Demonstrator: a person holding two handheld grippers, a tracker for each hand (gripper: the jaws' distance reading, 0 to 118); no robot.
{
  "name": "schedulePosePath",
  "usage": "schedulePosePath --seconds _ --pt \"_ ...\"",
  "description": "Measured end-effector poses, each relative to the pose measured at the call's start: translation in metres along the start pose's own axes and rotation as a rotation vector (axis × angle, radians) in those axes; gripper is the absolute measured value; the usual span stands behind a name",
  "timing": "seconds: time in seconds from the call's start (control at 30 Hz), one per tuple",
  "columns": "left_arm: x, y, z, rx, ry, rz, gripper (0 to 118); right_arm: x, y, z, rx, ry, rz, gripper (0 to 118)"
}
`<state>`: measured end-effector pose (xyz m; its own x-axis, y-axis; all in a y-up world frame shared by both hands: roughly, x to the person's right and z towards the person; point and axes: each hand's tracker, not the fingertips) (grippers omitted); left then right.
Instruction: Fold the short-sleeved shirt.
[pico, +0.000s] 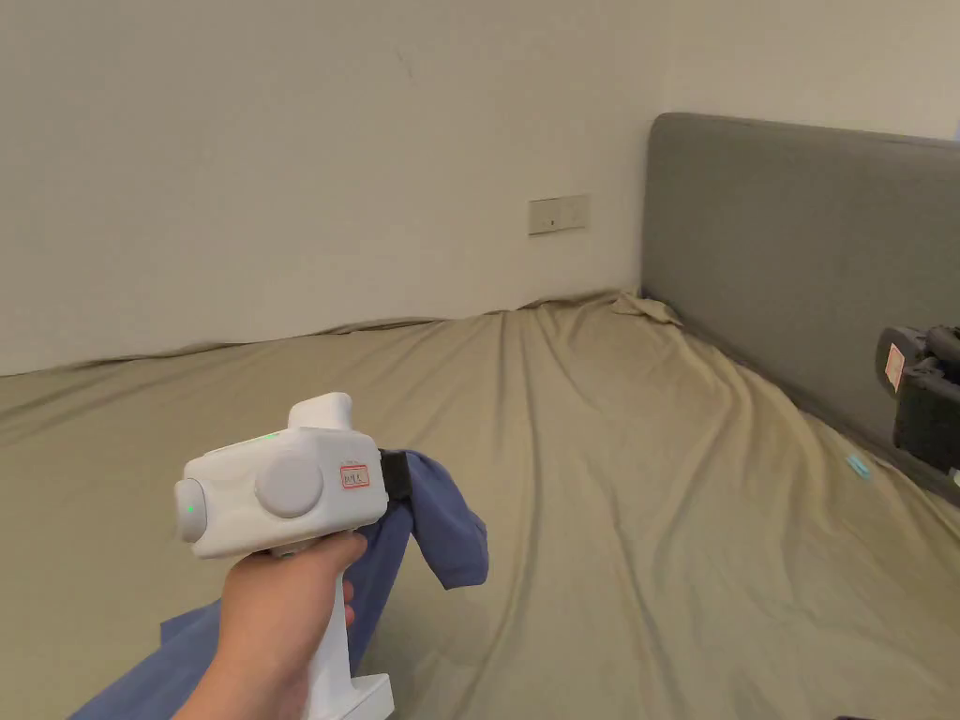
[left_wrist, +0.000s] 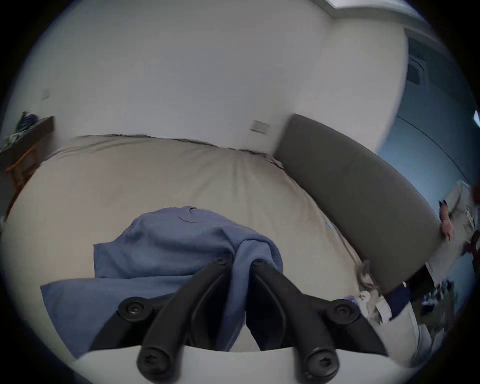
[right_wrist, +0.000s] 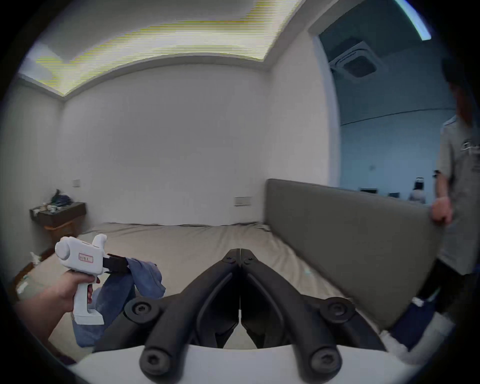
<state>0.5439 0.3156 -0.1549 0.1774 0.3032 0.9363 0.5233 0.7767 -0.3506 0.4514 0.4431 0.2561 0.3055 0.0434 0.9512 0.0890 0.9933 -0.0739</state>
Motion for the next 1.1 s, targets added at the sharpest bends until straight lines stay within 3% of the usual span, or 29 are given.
schedulePosePath --seconds 0.23,0.33,0.4,0.43,0.47,0.5,0.53,0.6,0.73,0.87,0.9,0.93,1.03,1.1 --pt "0.108 -0.077 -0.071 -0.194 -0.107 -0.142 6 0.074 -0.037 0.028 -0.046 -0.146 -0.032 2" --pt "0.128 -0.125 -0.095 -0.291 -0.118 -0.154 6 0.086 -0.052 0.020 -0.096 -0.127 -0.095 2" --pt "0.130 -0.147 -0.111 -0.362 -0.098 -0.159 6 0.083 -0.058 0.013 -0.103 -0.104 -0.091 2" --pt "0.129 -0.157 -0.116 -0.365 -0.081 -0.164 24 0.079 -0.060 0.010 -0.104 -0.094 -0.078 2" --pt "0.128 -0.163 -0.119 -0.362 -0.070 -0.169 74 0.072 -0.061 0.006 -0.108 -0.076 -0.053 2" --pt "0.124 -0.165 -0.120 -0.374 -0.081 -0.158 116 0.066 -0.062 0.005 -0.108 -0.063 -0.042 2" --pt "0.119 -0.164 -0.111 -0.328 -0.117 -0.145 118 0.061 -0.062 0.002 -0.106 -0.044 -0.034 2" --pt "0.110 -0.153 -0.087 -0.275 -0.221 -0.030 117 0.050 -0.062 -0.003 -0.101 0.008 -0.027 2" --pt "0.086 -0.093 -0.034 -0.150 -0.268 -0.016 118 0.027 -0.054 -0.011 -0.074 0.096 -0.042 2" --pt "0.038 -0.056 0.076 0.072 -0.130 -0.125 114 0.004 -0.043 -0.013 -0.020 0.203 -0.087 2" --pt "0.023 -0.054 0.105 0.117 -0.056 -0.137 107 -0.004 -0.043 -0.012 -0.015 0.230 -0.097 2" --pt "0.010 -0.054 0.130 0.150 0.016 -0.135 86 -0.012 -0.043 -0.013 -0.012 0.257 -0.105 2" --pt "-0.032 -0.075 0.193 0.222 0.225 -0.071 10 -0.039 -0.051 -0.016 -0.025 0.354 -0.114 2" --pt "-0.060 -0.104 0.220 0.216 0.317 0.021 9 -0.060 -0.063 -0.018 -0.045 0.404 -0.115 2"
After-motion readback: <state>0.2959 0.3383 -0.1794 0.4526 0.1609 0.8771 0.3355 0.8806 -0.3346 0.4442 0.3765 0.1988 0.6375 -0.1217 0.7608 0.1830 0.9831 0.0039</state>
